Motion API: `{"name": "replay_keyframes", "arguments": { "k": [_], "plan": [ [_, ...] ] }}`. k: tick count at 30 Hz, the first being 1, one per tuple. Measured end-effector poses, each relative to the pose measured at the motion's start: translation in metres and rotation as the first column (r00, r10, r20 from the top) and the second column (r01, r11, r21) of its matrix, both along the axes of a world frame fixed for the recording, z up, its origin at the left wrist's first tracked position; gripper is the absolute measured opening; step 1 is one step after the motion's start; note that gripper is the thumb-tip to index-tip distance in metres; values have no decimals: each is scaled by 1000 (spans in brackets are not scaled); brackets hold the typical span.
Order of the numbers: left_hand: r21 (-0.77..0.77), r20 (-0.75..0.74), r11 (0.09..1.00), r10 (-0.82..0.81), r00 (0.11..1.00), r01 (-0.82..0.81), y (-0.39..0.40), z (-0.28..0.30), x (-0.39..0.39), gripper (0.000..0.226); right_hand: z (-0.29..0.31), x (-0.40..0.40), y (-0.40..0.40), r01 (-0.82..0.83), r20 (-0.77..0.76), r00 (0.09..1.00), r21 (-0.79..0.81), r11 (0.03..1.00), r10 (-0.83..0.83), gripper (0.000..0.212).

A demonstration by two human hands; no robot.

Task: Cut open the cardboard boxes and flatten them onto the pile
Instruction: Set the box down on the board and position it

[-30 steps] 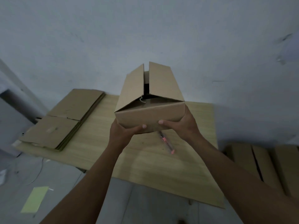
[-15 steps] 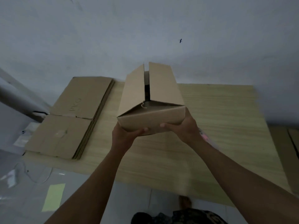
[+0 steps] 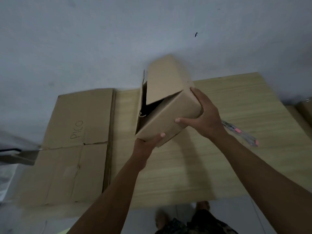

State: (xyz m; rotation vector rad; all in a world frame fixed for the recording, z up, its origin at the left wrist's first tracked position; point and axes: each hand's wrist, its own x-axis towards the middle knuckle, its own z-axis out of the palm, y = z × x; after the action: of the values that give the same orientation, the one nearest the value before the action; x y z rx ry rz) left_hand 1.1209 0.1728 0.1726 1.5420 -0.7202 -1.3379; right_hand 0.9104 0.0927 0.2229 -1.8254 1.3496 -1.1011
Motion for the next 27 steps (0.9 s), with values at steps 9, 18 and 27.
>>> {"name": "replay_keyframes", "arguments": {
  "k": [9,18,27],
  "plan": [
    [39,-53,998,-47,998,49,-7,33,52,82,-16,22,4,3,-128,992,-75,997,-13,103],
    [279,19,947,-174,984,162,-36,53,35,80,-11,65,25,81,275,952,189,979,-132,55],
    [12,298,994,-104,949,105,-56,65,9,31,-21,61,34,33,465,859,368,929,-215,38]
  ]
}}
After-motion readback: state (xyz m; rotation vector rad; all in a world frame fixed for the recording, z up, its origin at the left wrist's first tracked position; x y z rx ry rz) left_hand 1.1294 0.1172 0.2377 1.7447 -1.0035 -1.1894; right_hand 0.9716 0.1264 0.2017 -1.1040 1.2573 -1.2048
